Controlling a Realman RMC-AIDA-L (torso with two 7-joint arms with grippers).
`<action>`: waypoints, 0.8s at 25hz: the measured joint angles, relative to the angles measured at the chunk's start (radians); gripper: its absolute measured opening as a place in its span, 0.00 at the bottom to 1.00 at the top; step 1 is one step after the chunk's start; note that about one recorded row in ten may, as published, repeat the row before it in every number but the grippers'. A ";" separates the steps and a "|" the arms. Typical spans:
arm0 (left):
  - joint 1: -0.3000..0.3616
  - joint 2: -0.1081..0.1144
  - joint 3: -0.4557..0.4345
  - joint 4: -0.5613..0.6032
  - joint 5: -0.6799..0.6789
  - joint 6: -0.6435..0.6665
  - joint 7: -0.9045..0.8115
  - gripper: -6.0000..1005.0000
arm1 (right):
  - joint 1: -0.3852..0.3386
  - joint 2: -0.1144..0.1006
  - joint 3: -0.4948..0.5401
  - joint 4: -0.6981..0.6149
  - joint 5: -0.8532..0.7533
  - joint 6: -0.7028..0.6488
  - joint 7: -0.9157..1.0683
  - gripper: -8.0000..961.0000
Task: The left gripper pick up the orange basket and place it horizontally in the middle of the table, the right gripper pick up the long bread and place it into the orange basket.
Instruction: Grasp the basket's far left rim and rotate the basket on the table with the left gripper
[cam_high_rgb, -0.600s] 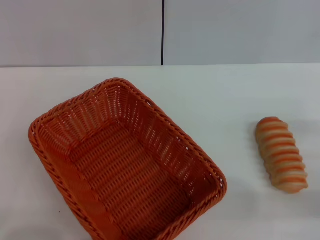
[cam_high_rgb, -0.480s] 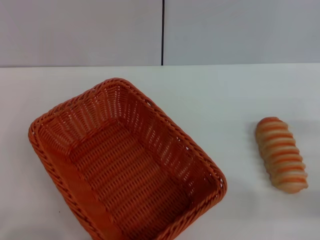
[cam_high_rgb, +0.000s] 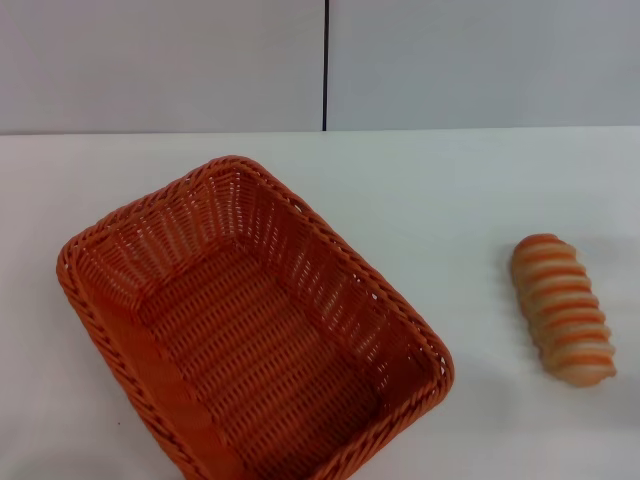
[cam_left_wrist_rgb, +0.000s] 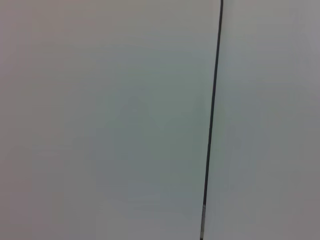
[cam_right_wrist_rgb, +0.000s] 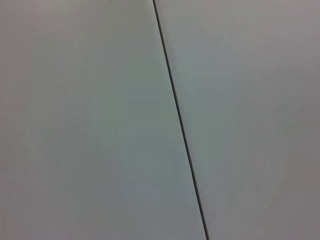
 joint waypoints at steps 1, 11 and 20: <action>0.002 0.001 0.000 0.002 0.000 0.001 -0.009 0.81 | 0.001 0.000 0.000 -0.001 -0.001 0.003 0.002 0.63; 0.000 0.011 0.183 0.396 0.029 -0.012 -0.455 0.80 | -0.010 0.000 0.000 -0.002 0.000 -0.008 0.007 0.63; -0.039 0.010 0.388 0.959 0.295 -0.111 -0.963 0.80 | -0.010 -0.003 0.000 -0.006 0.001 -0.006 0.004 0.63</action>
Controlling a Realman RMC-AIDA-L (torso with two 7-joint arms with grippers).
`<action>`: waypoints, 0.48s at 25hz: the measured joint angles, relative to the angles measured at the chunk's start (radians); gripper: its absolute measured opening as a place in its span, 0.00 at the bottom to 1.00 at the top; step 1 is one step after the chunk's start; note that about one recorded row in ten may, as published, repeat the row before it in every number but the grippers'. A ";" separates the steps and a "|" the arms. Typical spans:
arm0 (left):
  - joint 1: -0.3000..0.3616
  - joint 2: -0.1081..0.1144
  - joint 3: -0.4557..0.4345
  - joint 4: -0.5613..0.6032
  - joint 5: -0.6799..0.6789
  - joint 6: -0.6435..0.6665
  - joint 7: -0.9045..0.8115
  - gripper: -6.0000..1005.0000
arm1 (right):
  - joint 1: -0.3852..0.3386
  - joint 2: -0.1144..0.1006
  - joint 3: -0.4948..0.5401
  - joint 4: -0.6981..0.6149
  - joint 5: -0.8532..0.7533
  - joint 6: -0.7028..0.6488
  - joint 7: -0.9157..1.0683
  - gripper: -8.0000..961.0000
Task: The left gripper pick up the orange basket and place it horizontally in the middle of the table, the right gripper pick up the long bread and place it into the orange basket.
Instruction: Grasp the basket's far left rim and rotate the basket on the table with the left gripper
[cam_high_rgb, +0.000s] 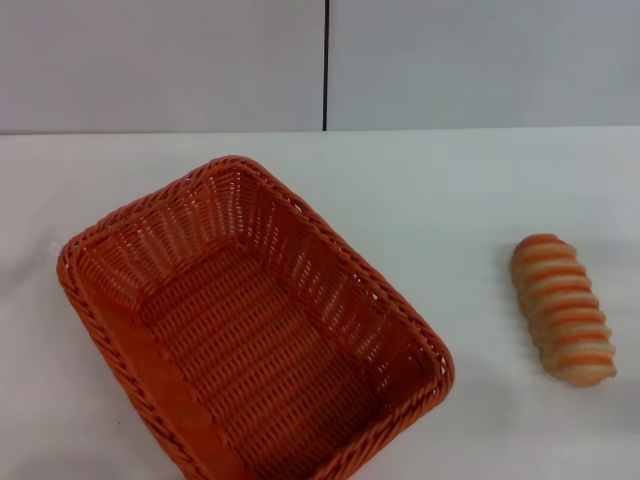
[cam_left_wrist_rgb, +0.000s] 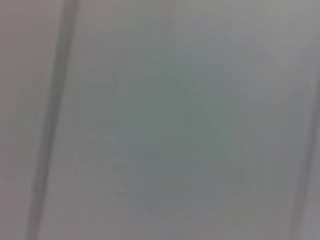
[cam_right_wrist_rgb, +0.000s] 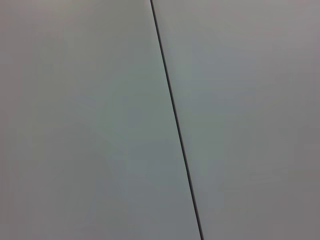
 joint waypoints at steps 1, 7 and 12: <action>-0.012 -0.001 0.023 0.073 0.050 -0.001 -0.060 0.80 | 0.000 0.000 0.000 0.000 0.000 0.007 -0.001 0.63; -0.088 -0.005 0.206 0.485 0.340 0.006 -0.378 0.80 | -0.001 0.001 0.003 -0.009 0.002 0.007 -0.001 0.63; -0.131 -0.007 0.336 0.641 0.499 0.003 -0.535 0.80 | -0.006 0.001 0.003 -0.010 0.002 0.007 -0.001 0.63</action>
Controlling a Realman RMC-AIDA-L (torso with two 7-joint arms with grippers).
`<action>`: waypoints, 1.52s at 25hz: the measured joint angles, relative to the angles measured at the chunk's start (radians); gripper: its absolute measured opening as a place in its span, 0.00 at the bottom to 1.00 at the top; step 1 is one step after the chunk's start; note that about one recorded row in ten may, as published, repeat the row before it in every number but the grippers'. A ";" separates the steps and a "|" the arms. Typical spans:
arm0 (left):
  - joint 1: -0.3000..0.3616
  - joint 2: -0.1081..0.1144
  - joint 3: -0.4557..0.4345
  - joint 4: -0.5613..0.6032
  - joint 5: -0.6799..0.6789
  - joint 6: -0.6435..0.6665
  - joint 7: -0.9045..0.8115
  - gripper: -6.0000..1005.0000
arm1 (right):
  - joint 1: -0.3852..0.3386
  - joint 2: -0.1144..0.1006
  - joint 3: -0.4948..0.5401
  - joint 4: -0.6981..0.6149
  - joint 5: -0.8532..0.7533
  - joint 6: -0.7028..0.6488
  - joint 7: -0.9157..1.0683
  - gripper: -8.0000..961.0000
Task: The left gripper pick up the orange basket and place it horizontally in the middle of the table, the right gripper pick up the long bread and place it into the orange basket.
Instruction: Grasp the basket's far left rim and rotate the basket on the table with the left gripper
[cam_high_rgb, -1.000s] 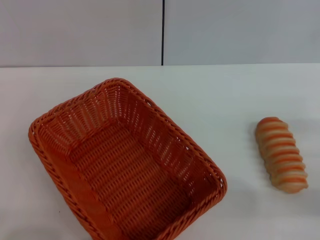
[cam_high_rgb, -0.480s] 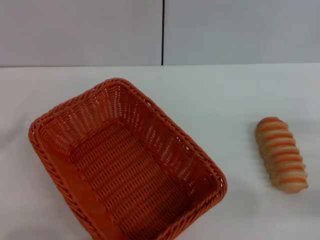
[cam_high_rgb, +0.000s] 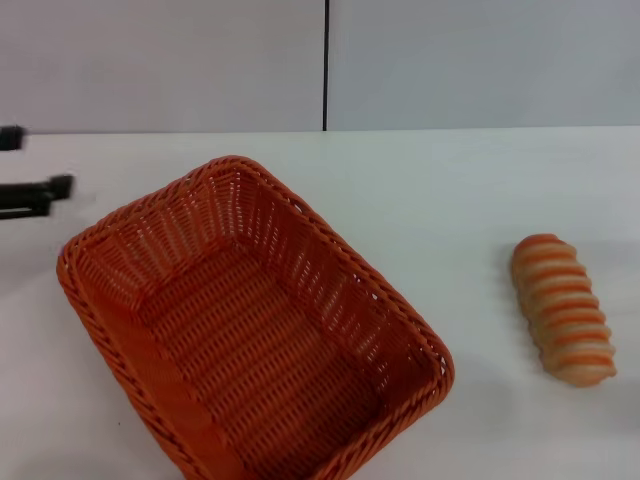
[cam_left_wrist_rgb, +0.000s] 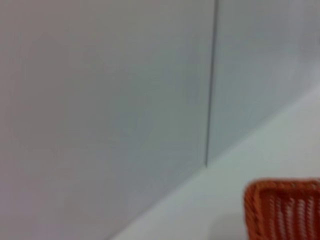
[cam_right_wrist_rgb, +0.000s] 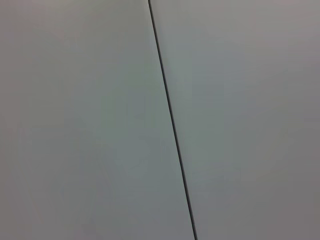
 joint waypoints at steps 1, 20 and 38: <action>-0.014 0.000 0.048 0.037 0.050 0.001 -0.044 0.80 | -0.002 0.000 0.000 0.000 0.000 0.002 0.000 0.63; -0.121 -0.008 0.479 0.078 0.371 -0.142 -0.264 0.79 | -0.004 0.002 0.000 0.007 0.000 0.018 -0.001 0.63; -0.231 -0.009 0.570 -0.055 0.540 -0.175 -0.303 0.79 | 0.000 0.001 0.000 0.005 0.000 0.032 -0.001 0.63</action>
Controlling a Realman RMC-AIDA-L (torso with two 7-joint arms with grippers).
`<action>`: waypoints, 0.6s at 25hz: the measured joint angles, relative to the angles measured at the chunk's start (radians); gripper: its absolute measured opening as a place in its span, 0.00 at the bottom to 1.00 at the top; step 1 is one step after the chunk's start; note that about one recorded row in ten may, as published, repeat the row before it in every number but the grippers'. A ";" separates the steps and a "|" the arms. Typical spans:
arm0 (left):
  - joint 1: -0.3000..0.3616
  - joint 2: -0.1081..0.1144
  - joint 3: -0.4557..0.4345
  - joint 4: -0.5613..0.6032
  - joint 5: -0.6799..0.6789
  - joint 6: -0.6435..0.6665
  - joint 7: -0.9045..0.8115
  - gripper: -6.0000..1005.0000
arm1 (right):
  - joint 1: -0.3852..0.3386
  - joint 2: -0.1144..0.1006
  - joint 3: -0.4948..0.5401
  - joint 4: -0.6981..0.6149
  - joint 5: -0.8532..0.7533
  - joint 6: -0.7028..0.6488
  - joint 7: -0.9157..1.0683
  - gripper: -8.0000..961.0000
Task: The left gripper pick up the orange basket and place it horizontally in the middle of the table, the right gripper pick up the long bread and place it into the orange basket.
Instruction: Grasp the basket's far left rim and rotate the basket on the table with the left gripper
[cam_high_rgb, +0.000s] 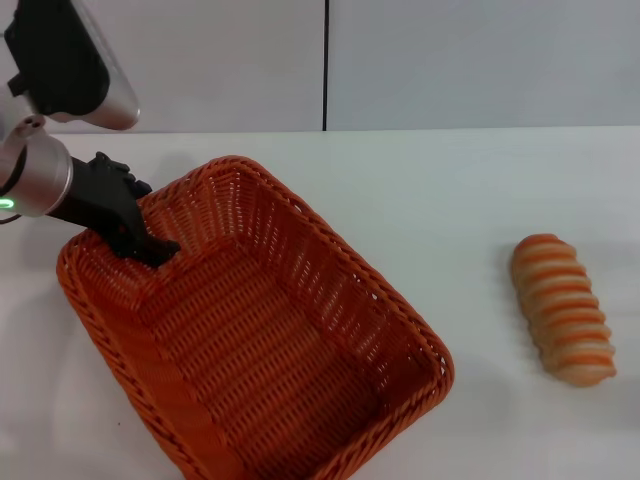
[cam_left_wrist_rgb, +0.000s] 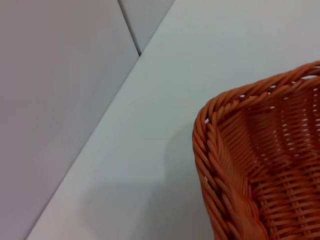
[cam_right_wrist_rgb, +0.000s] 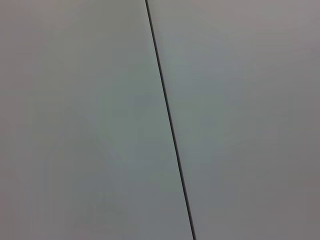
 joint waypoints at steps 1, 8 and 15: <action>-0.007 0.000 0.009 -0.002 0.010 0.002 -0.001 0.79 | 0.000 0.000 0.000 0.000 0.000 0.001 0.000 0.63; -0.018 0.000 0.030 -0.002 0.017 0.016 0.005 0.78 | 0.005 0.000 0.000 0.000 0.000 0.015 0.000 0.62; -0.028 -0.001 0.066 0.002 0.039 0.045 -0.021 0.47 | 0.006 0.000 0.000 -0.003 0.000 0.015 0.005 0.62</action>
